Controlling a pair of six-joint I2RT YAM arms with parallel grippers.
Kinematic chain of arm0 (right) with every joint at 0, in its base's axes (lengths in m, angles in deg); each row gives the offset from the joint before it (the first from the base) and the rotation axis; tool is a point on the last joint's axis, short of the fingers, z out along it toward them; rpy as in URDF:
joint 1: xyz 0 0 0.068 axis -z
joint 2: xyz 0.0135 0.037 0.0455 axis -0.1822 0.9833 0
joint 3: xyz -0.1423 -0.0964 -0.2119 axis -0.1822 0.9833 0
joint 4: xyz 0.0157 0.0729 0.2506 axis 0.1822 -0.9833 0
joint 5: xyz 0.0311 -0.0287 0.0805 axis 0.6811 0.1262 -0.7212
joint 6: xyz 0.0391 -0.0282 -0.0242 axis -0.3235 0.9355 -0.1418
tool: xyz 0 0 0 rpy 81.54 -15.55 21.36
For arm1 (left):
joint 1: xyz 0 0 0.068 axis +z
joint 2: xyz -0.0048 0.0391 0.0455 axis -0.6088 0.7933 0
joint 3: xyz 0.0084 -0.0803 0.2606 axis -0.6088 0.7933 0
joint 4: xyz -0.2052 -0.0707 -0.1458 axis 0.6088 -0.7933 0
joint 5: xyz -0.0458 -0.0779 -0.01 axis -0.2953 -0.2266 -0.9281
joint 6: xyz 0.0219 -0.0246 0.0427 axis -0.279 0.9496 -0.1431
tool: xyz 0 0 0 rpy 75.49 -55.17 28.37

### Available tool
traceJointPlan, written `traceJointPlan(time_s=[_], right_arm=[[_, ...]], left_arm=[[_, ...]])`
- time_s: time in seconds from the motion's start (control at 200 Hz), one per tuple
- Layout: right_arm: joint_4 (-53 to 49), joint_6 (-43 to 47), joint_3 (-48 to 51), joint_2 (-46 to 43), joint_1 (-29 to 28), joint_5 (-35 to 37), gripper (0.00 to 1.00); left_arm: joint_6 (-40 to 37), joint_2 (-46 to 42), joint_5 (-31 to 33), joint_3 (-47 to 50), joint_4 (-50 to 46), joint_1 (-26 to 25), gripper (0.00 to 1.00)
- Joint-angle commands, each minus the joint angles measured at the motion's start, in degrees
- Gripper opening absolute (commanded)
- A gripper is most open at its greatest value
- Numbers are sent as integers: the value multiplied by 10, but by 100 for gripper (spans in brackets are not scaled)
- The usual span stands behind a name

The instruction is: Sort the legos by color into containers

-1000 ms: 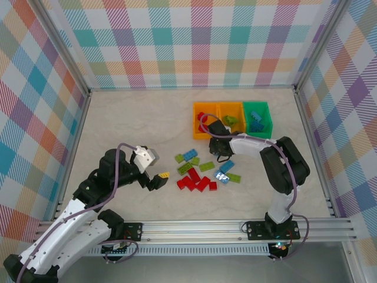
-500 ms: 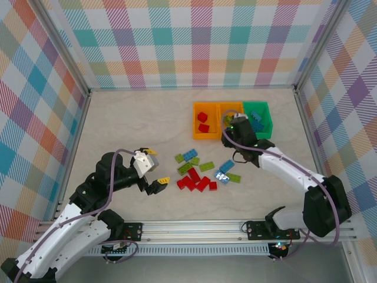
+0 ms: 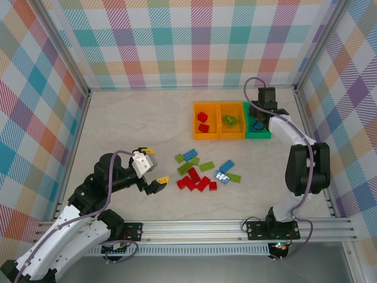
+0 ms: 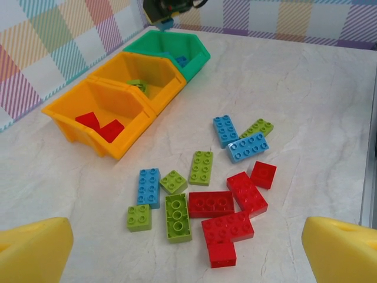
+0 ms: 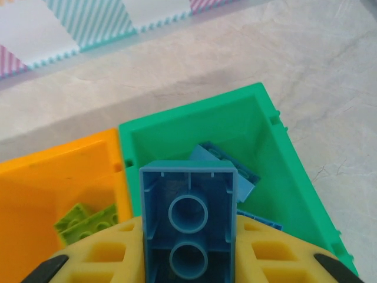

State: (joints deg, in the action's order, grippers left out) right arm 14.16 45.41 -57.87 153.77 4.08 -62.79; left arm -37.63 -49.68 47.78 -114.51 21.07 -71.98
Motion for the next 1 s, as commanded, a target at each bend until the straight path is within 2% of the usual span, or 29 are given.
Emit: traceJointPlan(time_s=[0.0,0.105,0.16,0.335,0.525,0.745,0.885,0.995], right_arm=[[-26,8,-43,46,12,-34,22],[-49,2,-74,85,16,-63,31],[-60,-9,-86,94,20,-76,42],[-65,-23,-93,81,26,-91,60],[-86,-30,-77,26,27,-109,61],[-81,-62,32,-120,17,-268,62],[-106,-78,80,-229,-25,-319,62],[-151,-54,87,-293,-101,-318,62]], left_arm=[[-13,-13,14,12,9,-8,100],[-13,-13,17,14,9,-8,100],[-13,-9,19,14,9,-8,100],[-9,20,23,6,4,-8,100],[-4,22,37,7,6,-8,100],[45,32,104,-10,-4,-4,100],[149,82,136,-64,-39,-2,100],[307,169,163,-130,-77,-2,100]])
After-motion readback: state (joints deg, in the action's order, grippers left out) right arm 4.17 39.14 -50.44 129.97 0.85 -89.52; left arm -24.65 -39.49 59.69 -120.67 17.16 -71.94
